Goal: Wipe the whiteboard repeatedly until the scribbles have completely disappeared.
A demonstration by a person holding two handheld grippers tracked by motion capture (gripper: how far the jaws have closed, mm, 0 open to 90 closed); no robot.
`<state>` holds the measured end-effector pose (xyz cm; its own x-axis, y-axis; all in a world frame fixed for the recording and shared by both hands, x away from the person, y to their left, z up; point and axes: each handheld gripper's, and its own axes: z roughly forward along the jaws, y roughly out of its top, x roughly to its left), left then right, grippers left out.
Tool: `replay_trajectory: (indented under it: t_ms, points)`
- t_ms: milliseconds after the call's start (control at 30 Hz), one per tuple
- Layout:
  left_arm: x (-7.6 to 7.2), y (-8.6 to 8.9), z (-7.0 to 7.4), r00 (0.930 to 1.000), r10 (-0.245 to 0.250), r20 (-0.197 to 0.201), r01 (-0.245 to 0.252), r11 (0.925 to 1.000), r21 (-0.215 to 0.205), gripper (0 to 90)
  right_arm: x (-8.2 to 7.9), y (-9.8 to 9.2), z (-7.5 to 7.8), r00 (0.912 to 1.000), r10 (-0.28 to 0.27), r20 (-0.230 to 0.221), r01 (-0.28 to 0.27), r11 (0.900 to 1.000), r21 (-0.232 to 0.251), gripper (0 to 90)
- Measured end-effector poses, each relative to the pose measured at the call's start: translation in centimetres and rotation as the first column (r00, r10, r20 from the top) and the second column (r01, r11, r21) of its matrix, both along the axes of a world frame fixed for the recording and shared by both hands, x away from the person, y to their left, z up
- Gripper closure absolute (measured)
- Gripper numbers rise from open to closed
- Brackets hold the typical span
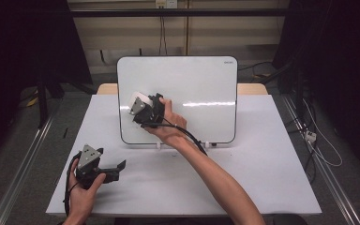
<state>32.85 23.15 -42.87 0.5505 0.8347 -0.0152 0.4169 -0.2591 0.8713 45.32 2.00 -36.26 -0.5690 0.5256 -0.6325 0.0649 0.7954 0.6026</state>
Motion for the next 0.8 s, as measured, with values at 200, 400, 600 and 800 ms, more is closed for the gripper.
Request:
replay_trajectory:
  t_ms: [200, 400, 600, 800]
  points:
    - [-0.1, 0.0, 0.1, 1.0000, 0.004, 0.005, -0.004, 1.0000, 0.008, 4.7, -0.8, -0.1, -0.9, 0.9997, 0.023, -0.007, -0.023, 0.999, -0.047, 31.5]
    - [0.0, -0.3, 0.1, 1.0000, -0.005, 0.001, 0.005, 0.9999, 0.014, 4.8, -2.3, 0.3, -2.6, 0.9976, 0.063, -0.028, -0.066, 0.992, -0.106, 31.5]
    - [0.0, -0.3, 0.0, 1.0000, 0.004, 0.002, -0.004, 0.9999, 0.013, 4.7, -3.6, 0.8, -4.2, 0.9921, 0.117, -0.044, -0.123, 0.979, -0.165, 31.5]
    - [0.0, -0.5, 0.0, 1.0000, -0.001, 0.005, 0.001, 0.9999, 0.015, 4.7, -4.2, 1.2, -5.1, 0.9866, 0.151, -0.061, -0.161, 0.967, -0.196, 31.5]
